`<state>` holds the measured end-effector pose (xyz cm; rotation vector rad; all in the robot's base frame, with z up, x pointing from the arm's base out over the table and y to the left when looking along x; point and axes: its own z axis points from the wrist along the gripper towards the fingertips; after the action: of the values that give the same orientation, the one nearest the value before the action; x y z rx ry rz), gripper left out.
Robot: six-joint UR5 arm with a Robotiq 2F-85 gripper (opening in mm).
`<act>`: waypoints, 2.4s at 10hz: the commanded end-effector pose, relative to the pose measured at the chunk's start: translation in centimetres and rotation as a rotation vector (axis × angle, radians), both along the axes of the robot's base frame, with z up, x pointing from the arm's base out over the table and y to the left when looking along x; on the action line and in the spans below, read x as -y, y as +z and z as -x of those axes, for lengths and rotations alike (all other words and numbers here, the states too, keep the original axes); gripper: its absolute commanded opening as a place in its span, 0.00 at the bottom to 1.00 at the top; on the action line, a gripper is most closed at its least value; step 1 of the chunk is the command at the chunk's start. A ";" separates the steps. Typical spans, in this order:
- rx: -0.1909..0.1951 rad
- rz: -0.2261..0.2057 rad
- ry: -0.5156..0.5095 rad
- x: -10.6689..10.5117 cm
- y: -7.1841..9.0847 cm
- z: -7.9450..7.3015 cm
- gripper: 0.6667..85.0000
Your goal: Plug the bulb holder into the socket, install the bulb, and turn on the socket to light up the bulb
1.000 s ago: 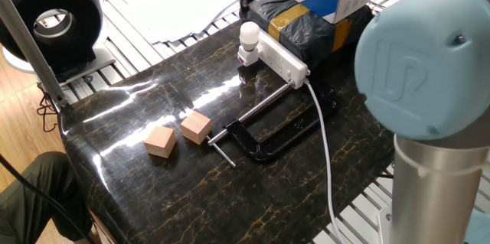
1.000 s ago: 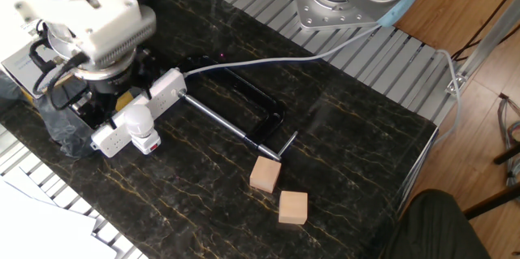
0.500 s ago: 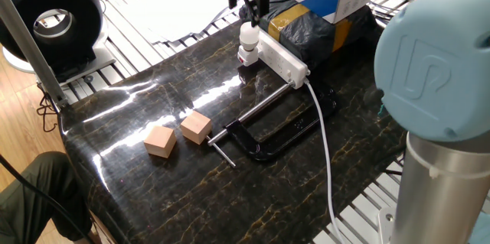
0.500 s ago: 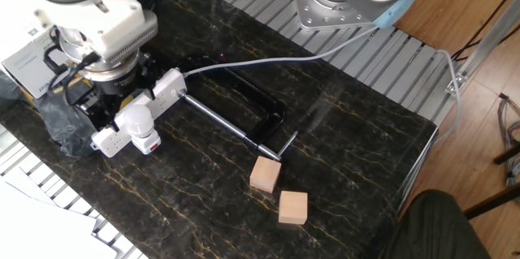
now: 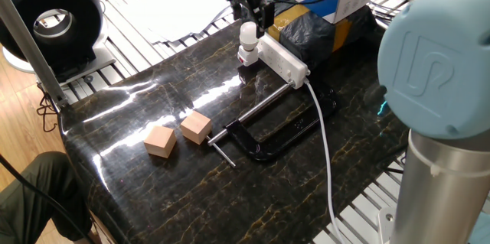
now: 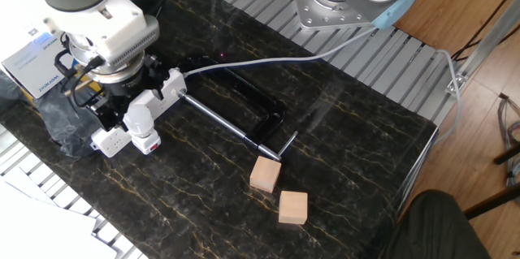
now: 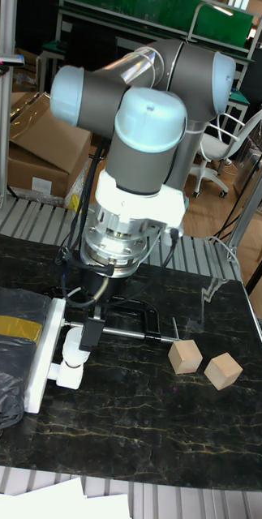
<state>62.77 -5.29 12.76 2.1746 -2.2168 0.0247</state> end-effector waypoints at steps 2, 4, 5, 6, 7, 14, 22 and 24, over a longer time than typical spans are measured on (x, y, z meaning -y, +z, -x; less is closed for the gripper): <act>0.011 -0.001 -0.003 0.4 -1.0 -0.2 0.91; 0.025 -0.006 -0.027 0.3 -1.3 -0.7 0.90; 0.027 -0.008 -0.030 0.3 -1.4 -0.8 0.89; 0.024 -0.006 -0.032 0.3 -1.5 -0.7 0.87; 0.023 -0.004 -0.035 0.4 -1.6 -0.7 0.85; 0.045 -0.015 -0.020 0.4 -1.6 -1.3 0.74; 0.058 -0.005 -0.030 0.8 -1.7 -1.4 0.66; 0.055 -0.007 -0.035 0.8 -1.8 -1.3 0.64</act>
<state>64.11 -6.28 10.96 2.1701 -2.2668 0.0905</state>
